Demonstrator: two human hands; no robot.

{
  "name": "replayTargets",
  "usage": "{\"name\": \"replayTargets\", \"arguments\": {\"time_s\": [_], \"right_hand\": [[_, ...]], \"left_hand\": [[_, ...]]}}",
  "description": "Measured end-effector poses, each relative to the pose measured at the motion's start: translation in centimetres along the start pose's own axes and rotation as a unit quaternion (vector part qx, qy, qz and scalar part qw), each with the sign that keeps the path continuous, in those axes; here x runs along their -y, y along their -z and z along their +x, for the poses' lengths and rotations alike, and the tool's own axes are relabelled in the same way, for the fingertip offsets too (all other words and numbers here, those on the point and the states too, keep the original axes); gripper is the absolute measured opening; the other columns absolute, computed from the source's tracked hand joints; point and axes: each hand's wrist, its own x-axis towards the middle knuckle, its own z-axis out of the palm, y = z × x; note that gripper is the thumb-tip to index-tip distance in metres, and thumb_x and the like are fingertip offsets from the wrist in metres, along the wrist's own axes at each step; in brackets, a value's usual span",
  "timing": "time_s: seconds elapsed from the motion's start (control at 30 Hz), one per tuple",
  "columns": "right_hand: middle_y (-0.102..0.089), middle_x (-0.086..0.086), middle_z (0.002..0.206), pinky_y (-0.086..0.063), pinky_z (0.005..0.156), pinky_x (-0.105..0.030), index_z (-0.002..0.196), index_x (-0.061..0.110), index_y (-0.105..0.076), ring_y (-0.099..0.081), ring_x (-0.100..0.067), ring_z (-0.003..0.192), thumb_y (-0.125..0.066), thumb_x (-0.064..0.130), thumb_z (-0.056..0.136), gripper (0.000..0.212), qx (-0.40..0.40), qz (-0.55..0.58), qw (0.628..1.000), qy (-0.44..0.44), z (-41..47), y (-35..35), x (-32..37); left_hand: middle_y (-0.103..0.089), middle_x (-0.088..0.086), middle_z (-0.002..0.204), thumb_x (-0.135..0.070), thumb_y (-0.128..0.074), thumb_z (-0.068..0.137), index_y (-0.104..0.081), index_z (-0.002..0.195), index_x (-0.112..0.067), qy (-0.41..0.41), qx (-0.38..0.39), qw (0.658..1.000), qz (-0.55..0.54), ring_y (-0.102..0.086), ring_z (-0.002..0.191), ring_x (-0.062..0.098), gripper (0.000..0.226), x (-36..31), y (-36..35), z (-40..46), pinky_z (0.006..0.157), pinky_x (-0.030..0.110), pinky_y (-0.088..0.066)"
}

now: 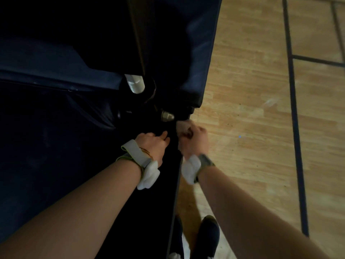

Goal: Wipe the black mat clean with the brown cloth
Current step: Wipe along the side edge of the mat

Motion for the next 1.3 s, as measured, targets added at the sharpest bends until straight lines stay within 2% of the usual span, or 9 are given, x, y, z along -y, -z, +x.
{"name": "replayTargets", "arguments": {"time_s": [0.2,0.37,0.53,0.73,0.87,0.97,1.03,1.13,1.3], "right_hand": [[-0.059,-0.006,0.107,-0.055,0.058,-0.029,0.101,0.03,-0.068,-0.064,-0.022,0.071,-0.061,0.02,0.088,0.017,0.036,0.08,0.995,-0.043,-6.0,-1.1,-3.3],[-0.046,-0.004,0.117,-0.046,0.081,-0.029,0.114,0.019,-0.063,-0.054,-0.027,0.094,-0.057,0.022,0.09,0.025,-0.021,0.005,1.0,-0.007,0.4,0.1,0.6],[-0.042,-0.012,0.126,-0.041,0.092,-0.039,0.128,0.021,-0.053,-0.045,-0.035,0.108,-0.056,0.028,0.089,0.04,-0.025,-0.141,0.988,0.065,-2.2,-0.5,2.2],[-0.057,-0.005,0.116,-0.042,0.084,-0.034,0.125,0.023,-0.052,-0.05,-0.03,0.107,-0.06,0.014,0.082,0.045,0.08,-0.136,0.959,0.233,-4.4,-0.3,2.2],[-0.053,-0.011,0.121,-0.04,0.085,-0.034,0.116,0.016,-0.058,-0.049,-0.033,0.107,-0.057,0.007,0.084,0.033,-0.058,-0.08,0.992,0.078,0.8,1.7,1.6],[-0.054,-0.016,0.117,-0.042,0.07,-0.032,0.108,0.014,-0.049,-0.054,-0.031,0.089,-0.052,0.006,0.09,0.02,0.008,0.083,0.996,-0.043,2.3,2.2,0.2],[-0.06,-0.015,0.107,-0.047,0.062,-0.032,0.105,0.018,-0.048,-0.058,-0.029,0.082,-0.053,0.007,0.088,0.02,0.072,0.119,0.988,-0.059,0.8,2.2,-0.8],[-0.061,-0.007,0.102,-0.057,0.069,-0.037,0.106,0.024,-0.059,-0.063,-0.028,0.083,-0.066,0.028,0.07,0.036,0.095,0.009,0.995,-0.024,-4.7,0.6,-3.0],[-0.046,-0.001,0.101,-0.044,0.074,-0.027,0.107,0.017,-0.058,-0.052,-0.023,0.086,-0.07,0.022,0.082,0.028,0.053,0.019,0.998,-0.011,-6.9,-0.1,-2.8]], "left_hand": [[0.001,-0.006,0.159,-0.024,-0.049,0.092,-0.01,0.151,-0.026,-0.005,0.0,1.0,0.006,-0.028,0.135,0.026,0.071,0.2,0.2,-0.3,0.106,0.04,-0.032],[-0.008,-0.005,0.156,-0.021,-0.047,0.091,-0.018,0.148,-0.032,0.03,-0.057,0.993,-0.101,-0.005,0.143,0.023,0.065,0.6,-1.1,-1.9,0.114,0.039,-0.013],[-0.046,0.0,0.124,-0.015,-0.049,0.089,-0.056,0.123,-0.026,0.123,-0.241,0.933,-0.238,-0.038,0.121,0.023,0.037,0.5,-3.8,-4.2,0.099,0.036,-0.033],[-0.054,0.006,0.11,-0.005,-0.058,0.081,-0.068,0.103,-0.016,0.168,-0.277,0.902,-0.286,-0.045,0.11,0.03,0.026,-0.2,-5.9,-5.2,0.089,0.042,-0.039],[-0.052,0.006,0.112,-0.004,-0.057,0.084,-0.067,0.107,-0.016,0.146,-0.295,0.891,-0.313,-0.043,0.113,0.029,0.028,-0.7,-5.8,-5.5,0.093,0.041,-0.036],[-0.052,0.007,0.112,-0.004,-0.057,0.083,-0.066,0.106,-0.015,0.141,-0.306,0.889,-0.311,-0.043,0.113,0.029,0.027,-1.7,-5.5,-5.6,0.094,0.041,-0.037],[-0.051,0.005,0.114,-0.006,-0.056,0.085,-0.065,0.108,-0.016,0.142,-0.306,0.889,-0.309,-0.041,0.116,0.027,0.026,-2.4,-5.2,-5.7,0.096,0.039,-0.035],[-0.05,0.003,0.115,-0.009,-0.056,0.087,-0.064,0.108,-0.018,0.157,-0.306,0.889,-0.303,-0.038,0.117,0.025,0.025,-3.1,-5.1,-5.8,0.097,0.037,-0.034],[-0.053,0.005,0.109,-0.006,-0.059,0.082,-0.067,0.104,-0.016,0.15,-0.314,0.89,-0.296,-0.043,0.112,0.028,0.025,-3.9,-5.8,-7.1,0.093,0.04,-0.036]]}}
